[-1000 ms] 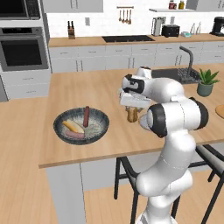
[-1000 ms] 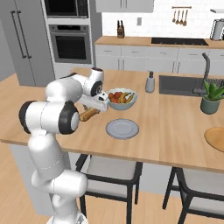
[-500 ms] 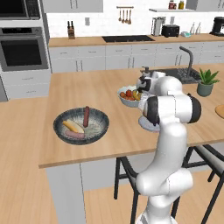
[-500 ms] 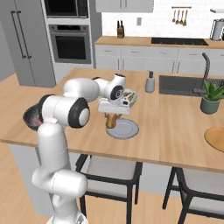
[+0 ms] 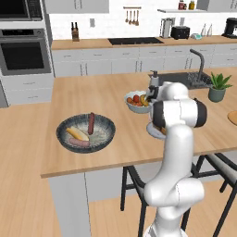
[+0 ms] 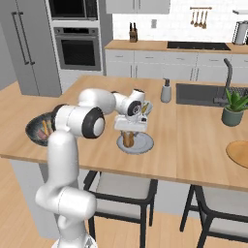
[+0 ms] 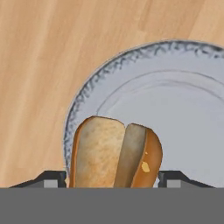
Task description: Place one bun and one sausage from the bowl on each plate.
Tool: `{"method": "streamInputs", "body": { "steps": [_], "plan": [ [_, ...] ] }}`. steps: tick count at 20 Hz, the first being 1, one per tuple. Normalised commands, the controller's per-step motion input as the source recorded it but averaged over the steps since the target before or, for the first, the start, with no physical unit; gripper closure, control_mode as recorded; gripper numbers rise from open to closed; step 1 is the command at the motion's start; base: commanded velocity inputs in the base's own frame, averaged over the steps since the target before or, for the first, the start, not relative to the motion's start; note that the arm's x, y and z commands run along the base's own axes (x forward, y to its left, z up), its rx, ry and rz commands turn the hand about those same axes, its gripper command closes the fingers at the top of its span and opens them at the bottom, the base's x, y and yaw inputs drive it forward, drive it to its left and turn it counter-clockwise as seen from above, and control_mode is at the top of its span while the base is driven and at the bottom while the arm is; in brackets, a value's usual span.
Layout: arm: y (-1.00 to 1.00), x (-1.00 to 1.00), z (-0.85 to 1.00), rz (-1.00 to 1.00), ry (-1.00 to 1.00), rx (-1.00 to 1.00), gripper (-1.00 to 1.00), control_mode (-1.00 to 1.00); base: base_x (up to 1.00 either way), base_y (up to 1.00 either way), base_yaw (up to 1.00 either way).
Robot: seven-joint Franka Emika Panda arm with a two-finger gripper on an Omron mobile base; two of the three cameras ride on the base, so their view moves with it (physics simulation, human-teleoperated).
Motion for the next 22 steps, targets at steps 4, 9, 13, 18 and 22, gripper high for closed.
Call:
{"method": "streamInputs", "body": {
  "steps": [4,9,13,18,22],
  "plan": [
    [0.00,0.23,-0.09,0.00,0.00,0.00,-1.00,-1.00,0.00,0.00,0.00],
    [0.00,0.43,0.00,0.00,0.00,0.00,-1.00,-1.00,0.00,0.00,0.00],
    [0.00,0.08,0.00,0.00,0.00,0.00,-1.00,-1.00,0.00,0.00,0.00],
    [-0.01,-0.18,0.05,-0.01,-0.01,0.00,-1.00,-1.00,0.00,0.00,0.00],
    [0.45,-0.85,0.54,-0.03,-0.08,0.00,-1.00,-1.00,0.00,0.00,0.00]
  ]
}}
